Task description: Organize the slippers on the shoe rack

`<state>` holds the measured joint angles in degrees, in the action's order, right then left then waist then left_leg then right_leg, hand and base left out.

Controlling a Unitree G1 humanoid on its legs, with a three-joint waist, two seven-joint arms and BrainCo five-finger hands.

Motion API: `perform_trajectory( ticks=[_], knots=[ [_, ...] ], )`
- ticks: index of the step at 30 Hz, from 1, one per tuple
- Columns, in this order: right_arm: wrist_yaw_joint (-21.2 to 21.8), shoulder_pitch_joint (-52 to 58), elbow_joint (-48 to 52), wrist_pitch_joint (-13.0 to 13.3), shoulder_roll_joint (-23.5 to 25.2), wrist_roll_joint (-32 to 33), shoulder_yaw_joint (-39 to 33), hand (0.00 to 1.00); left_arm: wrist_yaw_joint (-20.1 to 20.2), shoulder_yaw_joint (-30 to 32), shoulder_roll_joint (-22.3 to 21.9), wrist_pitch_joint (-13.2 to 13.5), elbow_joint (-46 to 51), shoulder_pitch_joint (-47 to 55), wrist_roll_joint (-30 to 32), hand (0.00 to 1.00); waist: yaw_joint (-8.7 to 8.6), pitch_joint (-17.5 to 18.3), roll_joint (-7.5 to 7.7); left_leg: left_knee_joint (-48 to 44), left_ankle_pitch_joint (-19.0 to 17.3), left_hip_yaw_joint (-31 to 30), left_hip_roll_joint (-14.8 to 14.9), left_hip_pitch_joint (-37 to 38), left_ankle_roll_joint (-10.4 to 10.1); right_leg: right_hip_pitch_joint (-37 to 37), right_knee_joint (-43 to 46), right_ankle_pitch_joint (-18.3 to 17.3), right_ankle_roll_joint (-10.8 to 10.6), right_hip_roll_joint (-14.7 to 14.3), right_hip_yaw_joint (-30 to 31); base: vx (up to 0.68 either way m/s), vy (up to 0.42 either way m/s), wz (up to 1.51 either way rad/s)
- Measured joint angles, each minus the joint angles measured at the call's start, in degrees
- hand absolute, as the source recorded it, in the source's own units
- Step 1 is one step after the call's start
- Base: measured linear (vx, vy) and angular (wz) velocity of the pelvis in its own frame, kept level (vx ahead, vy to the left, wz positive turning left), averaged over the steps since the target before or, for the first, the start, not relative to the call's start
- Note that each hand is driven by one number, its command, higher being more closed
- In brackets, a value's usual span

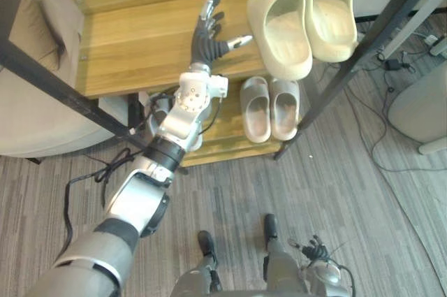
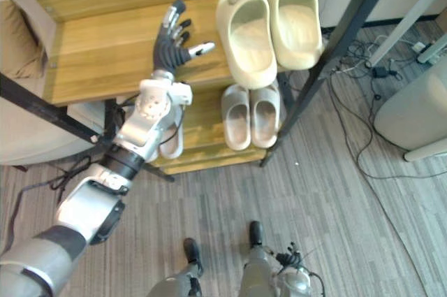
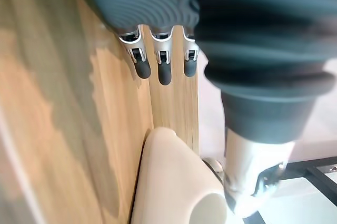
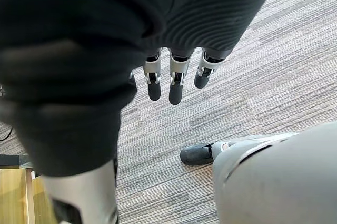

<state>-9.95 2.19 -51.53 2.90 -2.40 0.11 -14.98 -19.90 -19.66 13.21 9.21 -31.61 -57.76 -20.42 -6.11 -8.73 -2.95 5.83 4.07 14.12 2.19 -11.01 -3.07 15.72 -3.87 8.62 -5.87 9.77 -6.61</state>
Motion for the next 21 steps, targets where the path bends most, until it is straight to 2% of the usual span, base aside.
perform_trajectory(
  ticks=[4, 7, 11, 15, 21],
  knots=[
    [0.2, -1.3, -2.4, 0.0, -0.3, 0.0, 0.1, 0.00, -0.1, -1.8, 0.2, 0.3, 9.3, 1.8, -0.1, 0.00, -0.10, 0.0, 0.00, 0.0, 0.1, -1.2, -0.1, 0.6, 0.1, -1.5, -0.3, -0.1, 0.1, 0.0, -1.2, 0.03, 0.007, 0.15],
    [0.4, -1.9, -3.9, 0.0, -1.2, -0.1, 2.2, 0.00, 0.1, -4.9, -0.3, 2.0, 19.5, 5.3, -0.8, 0.00, -0.08, 0.0, 0.03, 0.0, 0.2, -2.5, -0.1, 1.3, 0.1, -2.9, -0.1, -0.7, 0.4, 0.1, -2.3, 0.02, 0.003, 0.17],
    [0.5, -2.5, -4.8, -0.2, -1.5, -0.1, 3.1, 0.00, 0.8, -6.8, -0.6, 3.1, 26.2, 9.4, -2.7, 0.00, -0.08, 0.0, 0.03, 0.0, 0.2, -2.7, -0.1, 2.1, 0.1, -3.4, 0.4, -1.2, 0.1, 0.1, -2.5, 0.00, 0.003, 0.04],
    [0.9, -3.0, -6.2, -0.6, -2.5, -0.1, 4.6, 0.00, 3.9, -10.7, -1.2, 3.9, 33.3, 14.1, -5.1, 0.00, -0.06, 0.1, 0.01, 0.0, 0.2, -3.7, 0.0, 3.1, 0.1, -5.0, 0.5, -1.6, 0.0, 0.1, -3.5, 0.02, 0.004, 0.09],
    [1.2, -3.4, -7.1, -0.7, -3.2, -0.2, 6.6, 0.00, 9.0, -16.3, -3.3, 3.8, 35.4, 18.1, -8.4, 0.00, -0.03, 0.6, 0.03, 0.0, 0.2, -4.1, 0.0, 3.3, 0.1, -5.4, 0.4, -1.7, 0.0, 0.2, -4.0, 0.02, 0.004, 0.04]
  ],
)
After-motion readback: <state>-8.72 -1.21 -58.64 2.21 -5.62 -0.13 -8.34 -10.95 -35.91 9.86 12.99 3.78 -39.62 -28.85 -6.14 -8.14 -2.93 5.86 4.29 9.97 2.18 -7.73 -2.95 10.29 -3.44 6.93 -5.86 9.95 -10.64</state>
